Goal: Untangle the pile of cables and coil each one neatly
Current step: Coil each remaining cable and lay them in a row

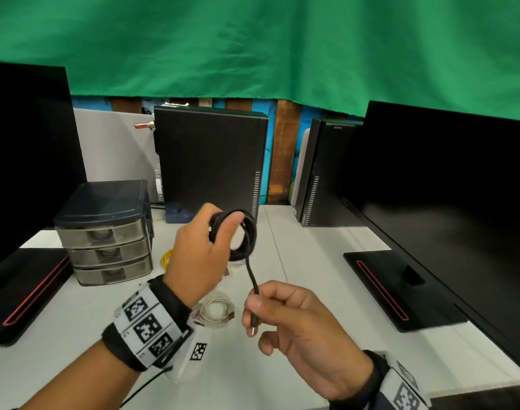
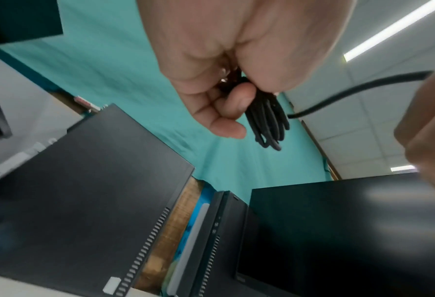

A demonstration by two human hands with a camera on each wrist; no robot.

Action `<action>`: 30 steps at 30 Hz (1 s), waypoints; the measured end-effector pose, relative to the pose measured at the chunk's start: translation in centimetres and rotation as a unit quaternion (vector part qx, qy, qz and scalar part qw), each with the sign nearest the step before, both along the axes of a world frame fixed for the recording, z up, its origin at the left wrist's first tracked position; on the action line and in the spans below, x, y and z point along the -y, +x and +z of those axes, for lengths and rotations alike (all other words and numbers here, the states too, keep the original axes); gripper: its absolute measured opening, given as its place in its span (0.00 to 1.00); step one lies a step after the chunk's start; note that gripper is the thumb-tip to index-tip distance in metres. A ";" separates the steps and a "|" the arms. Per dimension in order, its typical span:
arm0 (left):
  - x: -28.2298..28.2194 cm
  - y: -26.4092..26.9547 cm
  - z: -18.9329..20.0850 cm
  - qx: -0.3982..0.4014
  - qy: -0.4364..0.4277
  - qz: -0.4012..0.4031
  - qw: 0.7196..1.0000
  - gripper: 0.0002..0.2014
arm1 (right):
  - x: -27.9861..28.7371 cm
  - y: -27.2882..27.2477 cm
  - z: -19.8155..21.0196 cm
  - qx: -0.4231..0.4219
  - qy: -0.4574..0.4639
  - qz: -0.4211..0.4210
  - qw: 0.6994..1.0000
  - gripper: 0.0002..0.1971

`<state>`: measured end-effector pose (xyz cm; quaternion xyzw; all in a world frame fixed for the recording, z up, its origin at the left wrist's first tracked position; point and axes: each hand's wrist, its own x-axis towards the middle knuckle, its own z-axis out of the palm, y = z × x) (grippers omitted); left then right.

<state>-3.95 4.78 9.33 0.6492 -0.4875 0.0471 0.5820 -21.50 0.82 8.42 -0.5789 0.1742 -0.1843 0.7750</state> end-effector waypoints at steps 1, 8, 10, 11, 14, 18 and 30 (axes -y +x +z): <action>-0.1 0.4 0.2 -0.005 0.012 0.007 1.000 0.13 | 0.1 -0.1 0.2 0.002 -0.031 -0.014 0.999 0.05; -0.8 -0.6 0.9 -0.064 0.042 -0.067 0.995 0.11 | 4.9 0.1 -2.5 -0.116 -0.471 -0.223 0.846 0.06; -0.7 -0.9 0.7 -0.073 0.075 -0.100 0.990 0.10 | 6.2 0.0 -3.4 -0.138 -0.575 -0.241 0.770 0.05; -0.7 -1.0 0.4 -0.070 0.092 -0.107 0.987 0.09 | 6.6 -0.1 -3.5 -0.147 -0.596 -0.239 0.753 0.05; -0.4 -1.4 0.0 -0.102 0.120 -0.120 0.980 0.03 | 6.8 -0.4 -3.2 -0.182 -0.566 -0.223 0.773 0.08; -0.4 -1.2 0.3 -0.254 0.117 -0.190 0.941 0.19 | 7.2 -0.5 -2.8 -0.202 -0.498 -0.222 0.814 0.16; -0.6 0.1 1.2 -0.359 0.062 -0.235 0.901 0.10 | 5.2 -0.7 -0.5 -0.033 -0.339 -0.106 0.934 0.12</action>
